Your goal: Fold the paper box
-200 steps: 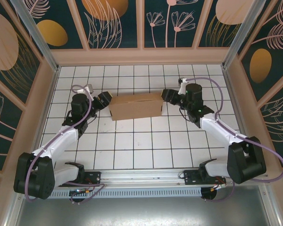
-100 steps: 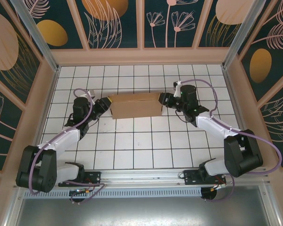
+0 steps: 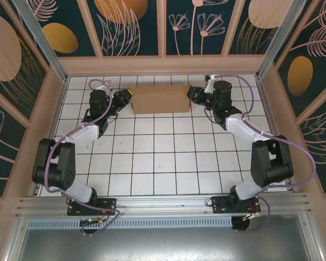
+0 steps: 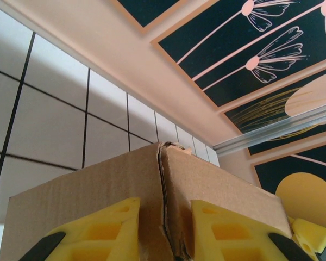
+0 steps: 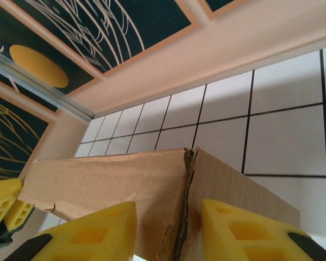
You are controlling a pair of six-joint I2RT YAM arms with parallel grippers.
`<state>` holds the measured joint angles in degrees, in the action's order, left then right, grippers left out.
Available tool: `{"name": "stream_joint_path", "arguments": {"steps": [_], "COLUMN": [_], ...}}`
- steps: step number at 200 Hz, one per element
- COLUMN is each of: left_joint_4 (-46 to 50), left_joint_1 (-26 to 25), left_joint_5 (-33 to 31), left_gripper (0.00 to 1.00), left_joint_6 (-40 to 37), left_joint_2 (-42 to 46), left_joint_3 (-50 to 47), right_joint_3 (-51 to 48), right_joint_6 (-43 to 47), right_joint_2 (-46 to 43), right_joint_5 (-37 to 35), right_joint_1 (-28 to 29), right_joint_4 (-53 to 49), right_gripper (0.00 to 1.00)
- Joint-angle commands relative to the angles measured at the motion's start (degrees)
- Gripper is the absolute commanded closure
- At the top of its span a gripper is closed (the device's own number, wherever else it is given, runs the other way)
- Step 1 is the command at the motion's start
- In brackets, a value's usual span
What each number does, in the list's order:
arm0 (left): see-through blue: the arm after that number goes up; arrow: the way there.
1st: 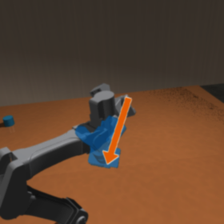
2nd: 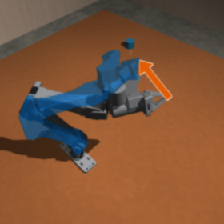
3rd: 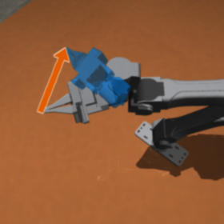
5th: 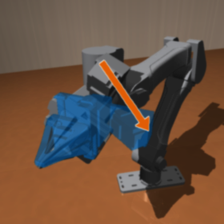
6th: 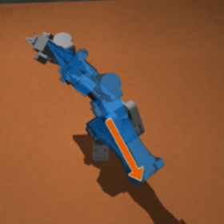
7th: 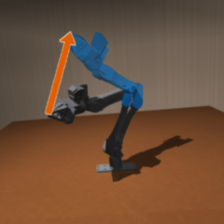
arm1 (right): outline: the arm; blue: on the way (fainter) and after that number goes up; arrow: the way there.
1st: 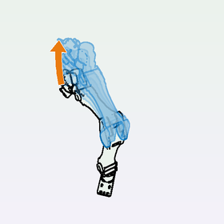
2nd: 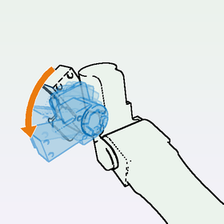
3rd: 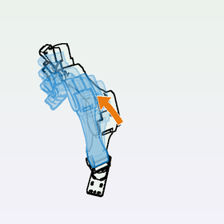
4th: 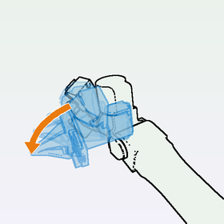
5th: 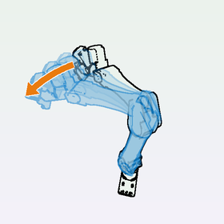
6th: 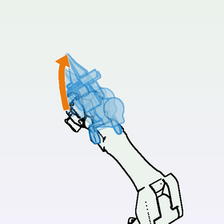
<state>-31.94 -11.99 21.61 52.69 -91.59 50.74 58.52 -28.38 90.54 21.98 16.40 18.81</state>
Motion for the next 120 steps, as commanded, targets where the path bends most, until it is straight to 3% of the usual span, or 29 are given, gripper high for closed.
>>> {"name": "stream_joint_path", "arguments": {"steps": [1, 51, 120], "left_joint_4": [-5.46, -12.4, -12.57], "left_joint_1": [-1.04, -1.85, -3.3], "left_joint_5": [2.71, 2.6, -1.64], "left_gripper": [0.76, 0.75, 0.73], "left_joint_6": [-2.64, -3.47, -3.16], "left_joint_2": [-4.35, -6.08, 2.18], "left_joint_3": [1.55, -6.95, -18.9], "right_joint_3": [-0.47, -9.8, -19.95], "right_joint_6": [2.31, 4.82, 2.14], "right_joint_2": [3.85, 4.82, -2.39], "right_joint_5": [7.16, 6.85, 1.02], "right_joint_1": [-0.12, 0.23, 3.77], "right_joint_4": [6.46, 13.95, 14.14], "right_gripper": [0.65, 0.66, 0.59]}}
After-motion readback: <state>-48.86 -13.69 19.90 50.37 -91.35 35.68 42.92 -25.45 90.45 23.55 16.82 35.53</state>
